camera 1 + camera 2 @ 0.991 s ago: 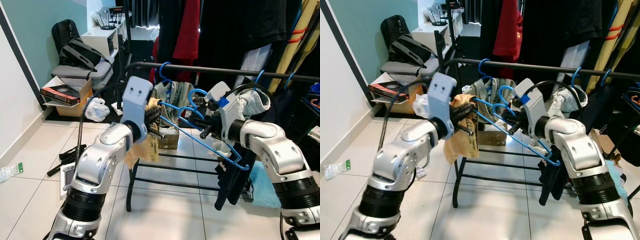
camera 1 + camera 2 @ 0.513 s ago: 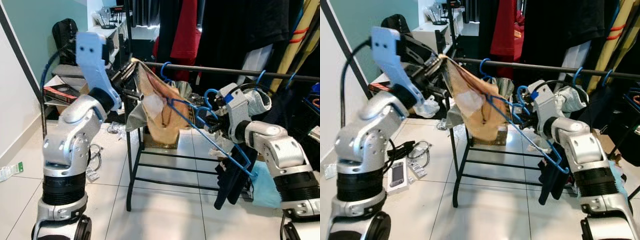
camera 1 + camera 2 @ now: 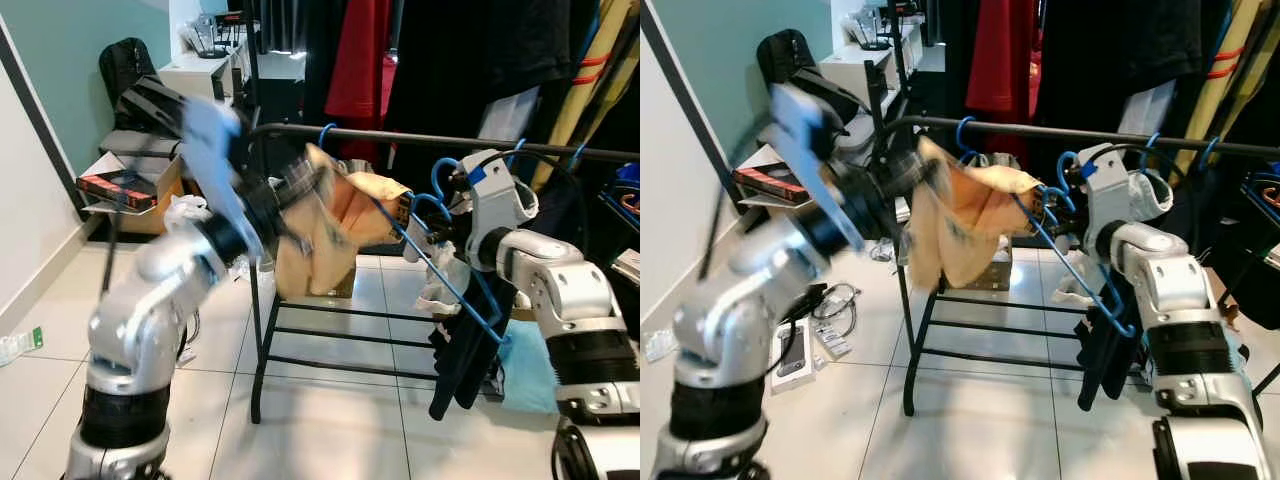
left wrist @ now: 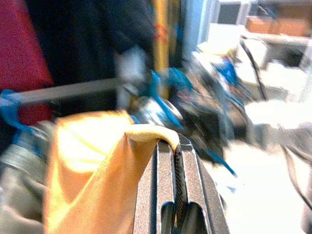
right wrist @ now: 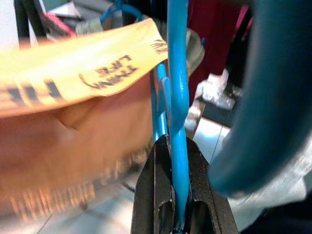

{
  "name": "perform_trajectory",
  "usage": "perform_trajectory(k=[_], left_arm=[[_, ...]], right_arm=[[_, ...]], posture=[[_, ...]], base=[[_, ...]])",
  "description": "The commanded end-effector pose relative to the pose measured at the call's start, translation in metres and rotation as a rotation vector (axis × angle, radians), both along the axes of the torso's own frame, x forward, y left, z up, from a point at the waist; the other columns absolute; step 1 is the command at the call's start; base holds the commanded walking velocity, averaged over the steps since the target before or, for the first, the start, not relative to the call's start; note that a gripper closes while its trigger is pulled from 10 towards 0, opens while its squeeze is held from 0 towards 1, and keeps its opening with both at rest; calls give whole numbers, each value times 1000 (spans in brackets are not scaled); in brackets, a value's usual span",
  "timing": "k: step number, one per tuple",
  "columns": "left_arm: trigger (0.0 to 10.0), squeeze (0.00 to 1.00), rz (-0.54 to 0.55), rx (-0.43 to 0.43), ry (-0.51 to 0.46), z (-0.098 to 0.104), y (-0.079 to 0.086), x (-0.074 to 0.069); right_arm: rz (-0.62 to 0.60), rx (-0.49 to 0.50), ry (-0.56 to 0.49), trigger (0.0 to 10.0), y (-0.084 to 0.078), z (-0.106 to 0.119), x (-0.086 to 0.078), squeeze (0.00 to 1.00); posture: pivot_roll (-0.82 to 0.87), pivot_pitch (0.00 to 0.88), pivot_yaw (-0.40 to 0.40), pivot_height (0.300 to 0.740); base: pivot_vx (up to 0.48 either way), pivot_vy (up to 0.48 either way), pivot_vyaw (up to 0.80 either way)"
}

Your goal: Hang hanger

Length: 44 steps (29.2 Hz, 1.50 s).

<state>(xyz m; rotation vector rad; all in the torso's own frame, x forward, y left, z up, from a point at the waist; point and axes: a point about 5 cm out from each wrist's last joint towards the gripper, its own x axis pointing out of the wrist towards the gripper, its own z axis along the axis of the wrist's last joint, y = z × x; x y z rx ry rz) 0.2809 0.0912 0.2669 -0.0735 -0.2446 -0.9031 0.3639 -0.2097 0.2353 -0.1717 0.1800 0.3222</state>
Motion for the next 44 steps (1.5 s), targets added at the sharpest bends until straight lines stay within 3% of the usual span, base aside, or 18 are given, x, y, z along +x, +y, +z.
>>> perform_trajectory(k=[1, 4, 13, 23, 25, 27, 29, 32, 33, 35, 37, 39, 41, 44], left_arm=[[10000, 0, -75, 129, -4, -15, -7, -10], [10000, 0, -126, 192, 7, -27, -10, -17], [10000, 0, -222, 237, 2, -35, -13, -29], [10000, 0, -255, 378, -27, -61, -35, -37], [10000, 0, -186, 424, -22, -70, -34, -31], [10000, 0, -112, 475, 1, -78, -23, -22], [10000, 0, -91, 492, 7, -81, -17, -19], [10000, 0, 34, 591, 23, -90, 15, -5], [10000, 0, 34, 591, 23, -90, 15, -5], [10000, 0, 182, 662, 35, -94, 44, 8], [10000, 0, 182, 662, 35, -94, 44, 8], [10000, 0, 340, 674, 45, -95, 64, 20], [10000, 0, 422, 669, 40, -96, 69, 25], [10000, 0, 433, 652, 42, -99, 62, 25]], right_arm=[[13, 47, -82, 10000, 3, 17, 2, 0], [16, 88, -124, 10000, 4, 26, 3, 0], [13, 190, -183, 10000, 8, 39, 6, 0], [87, 337, -219, 10000, 23, 51, 5, 0], [92, 370, -220, 10000, 25, 54, 5, 0], [91, 406, -217, 10000, 24, 56, 5, 0], [89, 420, -215, 10000, 23, 57, 5, 0], [88, 477, -199, 10000, 18, 59, 5, 0], [88, 477, -199, 10000, 18, 59, 5, 0], [100, 520, -156, 10000, 17, 58, 4, 0], [100, 520, -156, 10000, 17, 58, 4, 0], [107, 576, -104, 10000, 17, 57, 4, 0], [102, 631, -66, 10000, 19, 57, 4, 0], [98, 686, -43, 10000, 20, 59, 4, 0]], posture=[[-81, 0, 5, 740], [-80, 0, 4, 740], [-78, 0, 4, 740], [-81, 0, 4, 740], [-83, 0, 6, 740], [-84, 0, 8, 740], [-84, 0, 8, 740], [-79, 0, 6, 740], [-79, 0, 6, 740], [-78, 0, 5, 740], [-78, 0, 5, 740], [-79, 0, 4, 740], [-81, 0, 3, 740], [-81, 0, 3, 740]], base=[[0, 0, 0], [0, 0, 0], [0, 0, 0], [0, 0, 0], [0, 0, 0], [0, 0, 0], [0, 0, 0], [0, 0, 0], [0, 0, 0], [0, 0, 0], [0, 0, 0], [0, 0, 0], [0, 0, 0], [0, 0, 0]])
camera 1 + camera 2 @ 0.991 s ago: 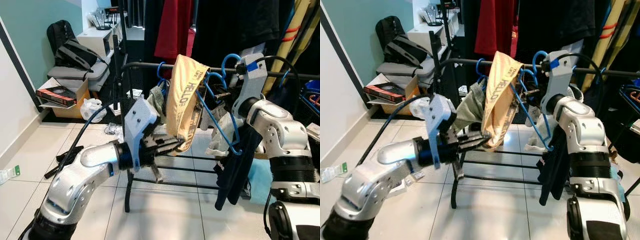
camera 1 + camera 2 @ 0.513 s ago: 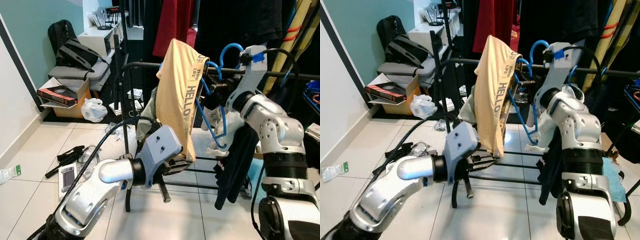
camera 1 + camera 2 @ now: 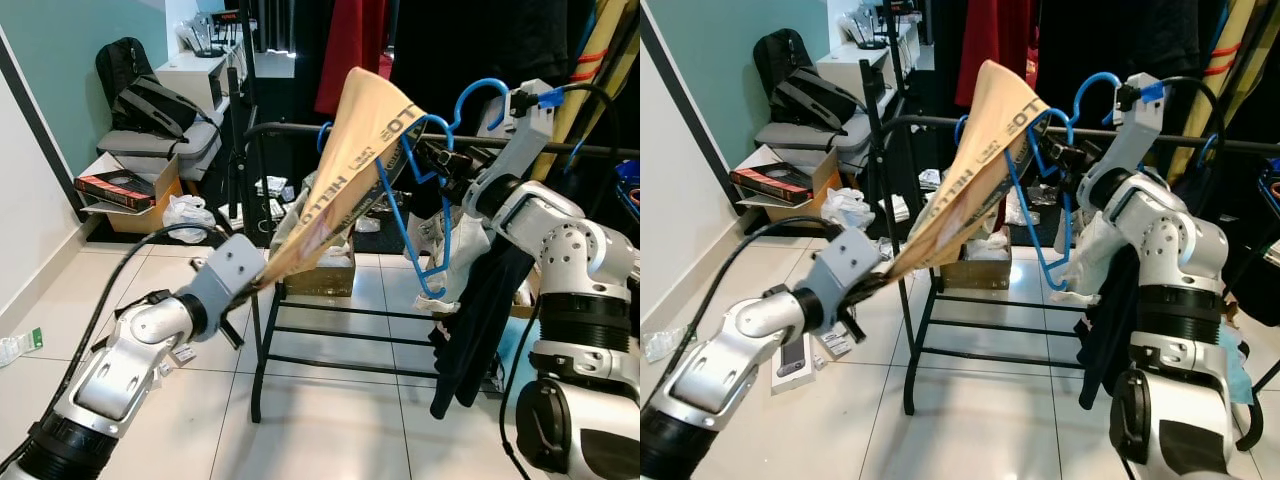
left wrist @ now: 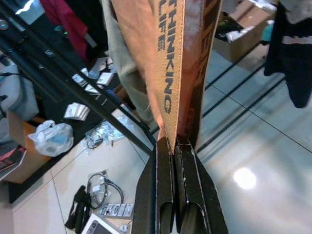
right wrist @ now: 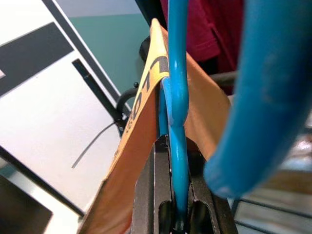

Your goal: Hang hanger

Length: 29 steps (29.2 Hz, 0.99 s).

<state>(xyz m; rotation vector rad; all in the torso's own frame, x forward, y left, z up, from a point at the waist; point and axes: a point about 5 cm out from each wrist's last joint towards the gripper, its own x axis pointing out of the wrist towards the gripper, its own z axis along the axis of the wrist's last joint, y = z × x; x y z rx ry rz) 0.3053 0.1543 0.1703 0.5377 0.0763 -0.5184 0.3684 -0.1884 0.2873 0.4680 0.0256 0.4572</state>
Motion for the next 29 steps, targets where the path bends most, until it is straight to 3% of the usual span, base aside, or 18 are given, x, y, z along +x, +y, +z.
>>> perform_trajectory(k=[1, 3, 4, 5, 7, 8, 9, 10, 12, 13, 14, 16, 18, 20, 25, 29], left_arm=[[10000, 0, -24, -4, 9, -4, -9, -2], [10000, 0, -125, -40, 25, -6, -30, -11], [10000, 0, -125, -40, 25, -6, -30, -11], [10000, 0, -205, -83, 37, -5, -44, -18], [10000, 0, -205, -83, 37, -5, -44, -18], [10000, 0, -300, -124, 52, -2, -57, -27], [10000, 0, -300, -124, 52, -2, -57, -27], [10000, 192, -385, -166, 71, 2, -68, -36], [10000, 192, -385, -166, 71, 2, -68, -36], [10000, 1000, -464, -185, 85, 7, -73, -44], [10000, 1000, -513, -178, 89, 12, -73, -48], [10000, 1000, -513, -178, 89, 12, -73, -48], [10000, 1000, -571, -124, 94, 21, -61, -52], [10000, 1000, -603, -96, 109, 24, -54, -55], [10000, 1000, -699, -54, 179, 34, -36, -70], [10000, 1000, -707, -63, 172, 41, -32, -71]], right_arm=[[7, 75, 0, 10000, -1, 9, 0, 0], [26, 119, 4, 10000, 1, 13, 0, 0], [26, 119, 4, 10000, 1, 13, 0, 0], [31, 93, -4, 10000, 3, 13, 0, 0], [31, 93, -4, 10000, 3, 13, 0, 0], [42, 44, -19, 10000, 6, 13, -2, 0], [42, 44, -19, 10000, 6, 13, -2, 0], [58, -29, -43, 10000, 9, 12, -3, 0], [58, -29, -43, 10000, 9, 12, -3, 0], [86, -116, -83, 10000, 13, 12, -6, 0], [118, -192, -123, 10000, 15, 12, -10, 0], [118, -192, -123, 10000, 15, 12, -10, 0], [176, -339, -184, 10000, 14, 13, -18, 0], [197, -390, -214, 10000, 12, 13, -21, 0], [262, -475, -301, 10000, 4, 20, -35, 0], [305, -493, -328, 10000, 2, 21, -42, 0]], posture=[[-81, 0, 3, 740], [-82, 0, 0, 740], [-82, 0, 0, 740], [-83, 0, -1, 740], [-83, 0, -1, 740], [-81, 0, 0, 740], [-81, 0, 0, 740], [-81, 0, 0, 740], [-81, 0, 0, 740], [-81, 0, 1, 740], [-80, 0, 1, 740], [-80, 0, 1, 740], [-78, 0, 1, 740], [-78, 0, 1, 740], [-78, 0, 1, 740], [-77, 0, 1, 740]], base=[[0, 0, 0], [0, 0, 0], [0, 0, 0], [0, 0, 0], [0, 0, 0], [0, 0, 0], [0, 0, 0], [0, 0, 0], [0, 0, 0], [0, 0, 0], [0, 0, 0], [0, 0, 0], [0, 0, 0], [0, 0, 0], [0, 0, 0], [0, 0, 0]])
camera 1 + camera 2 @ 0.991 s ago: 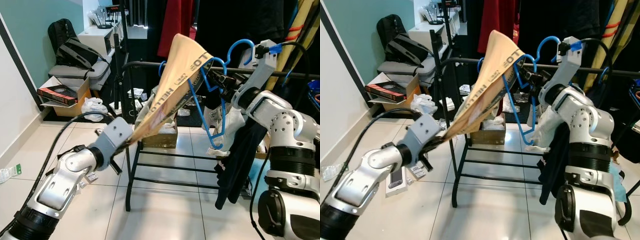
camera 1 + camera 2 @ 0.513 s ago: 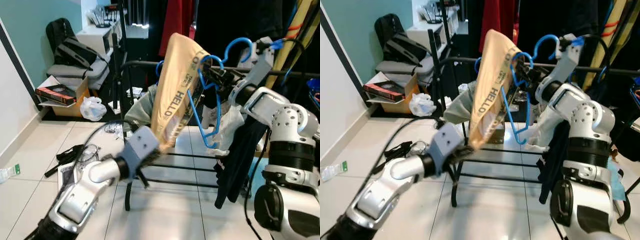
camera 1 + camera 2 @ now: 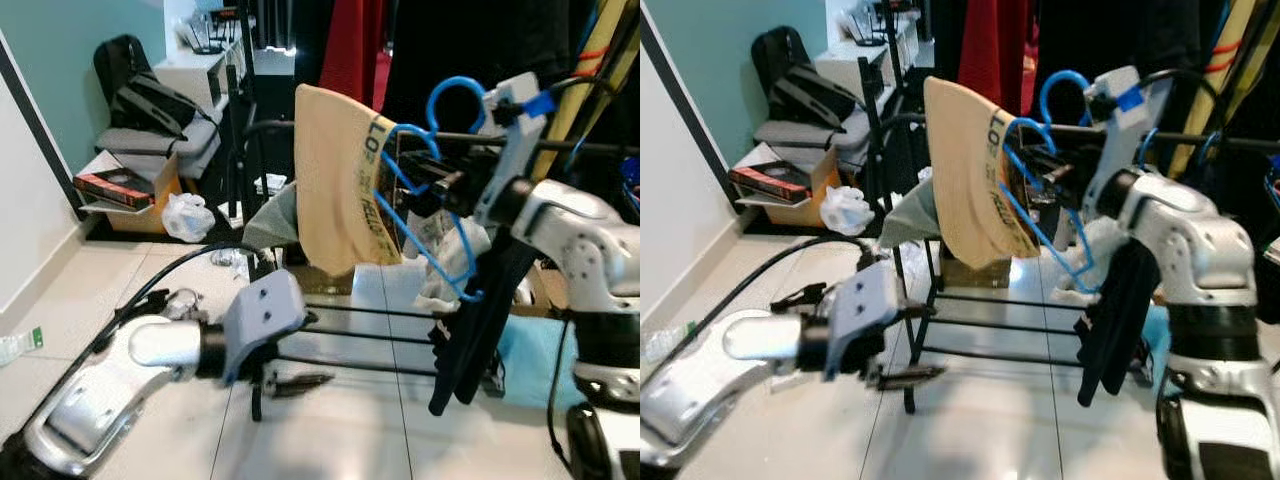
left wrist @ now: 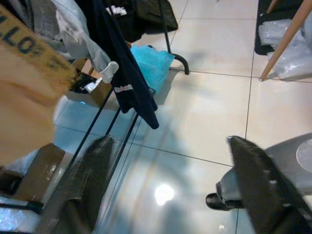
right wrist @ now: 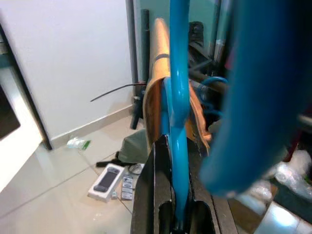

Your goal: Hang hanger

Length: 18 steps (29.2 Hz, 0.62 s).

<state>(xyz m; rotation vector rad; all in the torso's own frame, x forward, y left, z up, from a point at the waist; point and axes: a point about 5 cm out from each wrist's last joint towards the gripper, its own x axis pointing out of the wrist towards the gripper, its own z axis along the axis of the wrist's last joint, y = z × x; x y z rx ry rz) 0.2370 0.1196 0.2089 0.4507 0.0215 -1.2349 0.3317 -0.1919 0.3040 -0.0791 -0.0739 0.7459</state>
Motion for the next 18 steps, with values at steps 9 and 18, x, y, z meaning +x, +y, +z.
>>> perform_trajectory(k=[9, 18], left_arm=[[10000, 1000, 95, -212, -260, 77, 32, 20], [10000, 0, 31, -221, -443, 132, 44, 24]], right_arm=[[365, -130, -52, 10000, -4, -1, -48, 0], [499, -239, 14, 10000, 4, -22, -56, 0]], posture=[[-76, 0, -1, 740], [-64, 0, 6, 740]], base=[[0, 0, 0], [0, 0, 0]])
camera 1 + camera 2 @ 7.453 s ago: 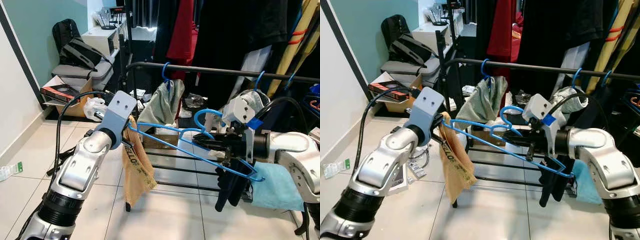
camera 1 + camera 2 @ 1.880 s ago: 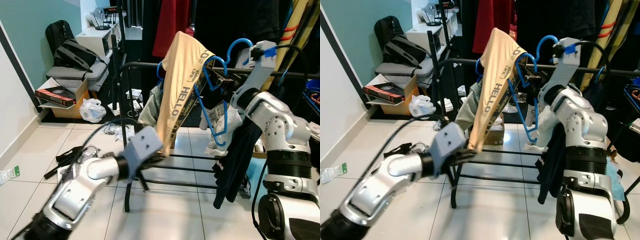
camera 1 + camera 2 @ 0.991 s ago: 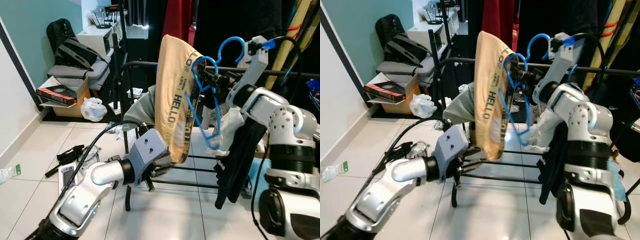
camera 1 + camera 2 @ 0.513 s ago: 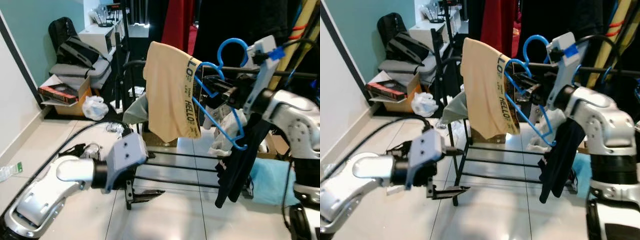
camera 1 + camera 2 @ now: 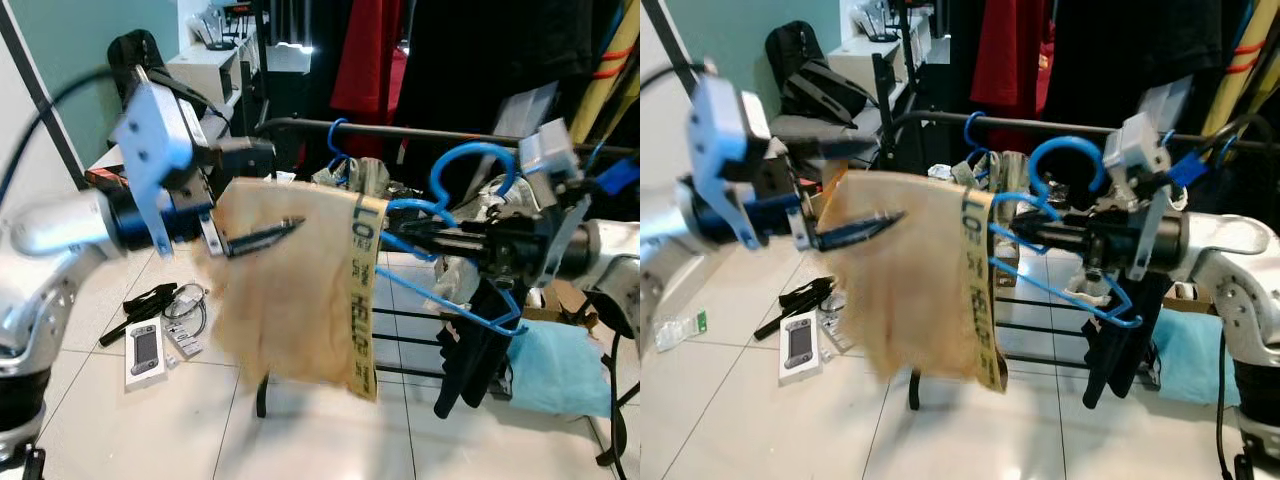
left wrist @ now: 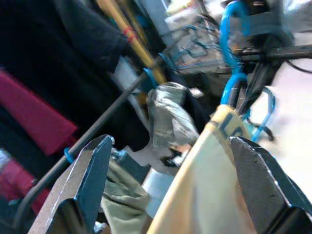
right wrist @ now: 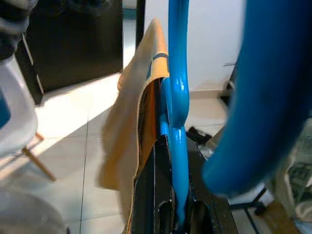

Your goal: Hang hanger

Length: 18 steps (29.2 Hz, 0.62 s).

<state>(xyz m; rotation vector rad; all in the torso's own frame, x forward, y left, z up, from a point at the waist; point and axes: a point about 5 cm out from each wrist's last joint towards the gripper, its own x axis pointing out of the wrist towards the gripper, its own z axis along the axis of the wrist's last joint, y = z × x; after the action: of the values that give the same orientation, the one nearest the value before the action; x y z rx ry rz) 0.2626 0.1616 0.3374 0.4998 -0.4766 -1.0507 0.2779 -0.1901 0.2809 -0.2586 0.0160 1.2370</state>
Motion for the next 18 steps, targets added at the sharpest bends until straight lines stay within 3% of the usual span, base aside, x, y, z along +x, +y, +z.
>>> perform_trajectory(k=[1, 3, 5, 8, 13, 18], left_arm=[[10000, 0, -52, 56, -12, 9, 3, -3], [10000, 0, -52, 56, -12, 9, 3, -3], [10000, 0, -136, 100, 55, 9, -1, -3], [10000, 0, -178, 94, 108, 6, -5, -2], [10000, 0, -266, 91, 252, -14, -15, 0], [10000, 0, -248, 108, 340, -40, -29, 8]], right_arm=[[30, -48, -16, 10000, 3, -3, -1, 0], [30, -48, -16, 10000, 3, -3, -1, 0], [67, -87, -18, 10000, 9, -7, -1, 0], [84, -100, -20, 10000, 11, -8, -1, 0], [123, -130, -24, 10000, 20, -13, -2, 0], [177, -150, -40, 10000, 33, -15, -3, 0]], posture=[[-63, 0, 9, 740], [-63, 0, 9, 740], [-62, 0, 14, 740], [-60, 0, 18, 740], [-66, 0, 24, 740], [-65, 0, 25, 740]], base=[[0, 0, 0], [0, 0, 0], [0, 0, 0], [0, 0, 0], [0, 0, 0], [0, 0, 0]])
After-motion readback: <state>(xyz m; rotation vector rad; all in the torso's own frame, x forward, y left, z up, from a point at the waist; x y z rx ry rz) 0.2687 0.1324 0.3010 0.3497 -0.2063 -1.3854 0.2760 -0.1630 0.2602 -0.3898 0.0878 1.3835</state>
